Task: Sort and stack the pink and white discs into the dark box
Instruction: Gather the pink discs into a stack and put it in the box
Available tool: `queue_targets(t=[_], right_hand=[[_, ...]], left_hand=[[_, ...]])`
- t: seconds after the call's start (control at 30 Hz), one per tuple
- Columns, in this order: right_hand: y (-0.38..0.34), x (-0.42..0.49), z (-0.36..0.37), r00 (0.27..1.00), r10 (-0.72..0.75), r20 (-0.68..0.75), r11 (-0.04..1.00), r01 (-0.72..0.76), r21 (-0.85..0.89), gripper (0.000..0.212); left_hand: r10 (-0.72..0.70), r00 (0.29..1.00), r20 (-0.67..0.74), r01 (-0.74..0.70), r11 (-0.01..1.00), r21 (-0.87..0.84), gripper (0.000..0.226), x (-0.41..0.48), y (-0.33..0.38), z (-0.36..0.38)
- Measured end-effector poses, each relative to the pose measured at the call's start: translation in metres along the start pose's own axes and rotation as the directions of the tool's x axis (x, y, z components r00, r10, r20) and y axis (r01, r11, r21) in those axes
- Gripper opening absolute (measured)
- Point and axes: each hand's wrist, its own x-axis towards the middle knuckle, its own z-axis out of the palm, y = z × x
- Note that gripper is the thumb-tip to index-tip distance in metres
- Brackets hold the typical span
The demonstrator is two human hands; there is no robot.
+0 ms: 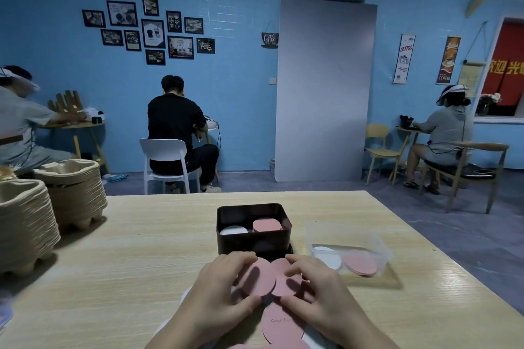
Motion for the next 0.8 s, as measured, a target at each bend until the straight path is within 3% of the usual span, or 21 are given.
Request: queue_targets(t=[0.13, 0.4, 0.67, 0.8], right_hand=[[0.001, 0.002, 0.000, 0.997, -0.053, 0.050, 0.999, 0.053, 0.003, 0.042], [-0.004, 0.011, 0.006, 0.980, -0.173, 0.104, 0.983, 0.177, -0.038, 0.038], [-0.007, 0.008, 0.004, 0.983, -0.182, 0.026, 0.983, 0.183, -0.018, 0.031], [-0.010, 0.006, 0.001, 0.987, -0.156, -0.035, 0.988, 0.156, 0.003, 0.029]], left_hand=[[0.071, 0.996, 0.051, -0.075, 0.993, 0.088, 0.069, 0.001, 0.003, 0.001], [0.183, 0.983, 0.034, -0.186, 0.962, 0.197, 0.049, 0.002, 0.005, 0.006], [0.160, 0.986, -0.046, -0.153, 0.981, 0.120, 0.059, -0.001, 0.004, 0.007], [0.121, 0.990, -0.068, -0.117, 0.991, 0.069, 0.048, -0.003, 0.003, 0.006]])
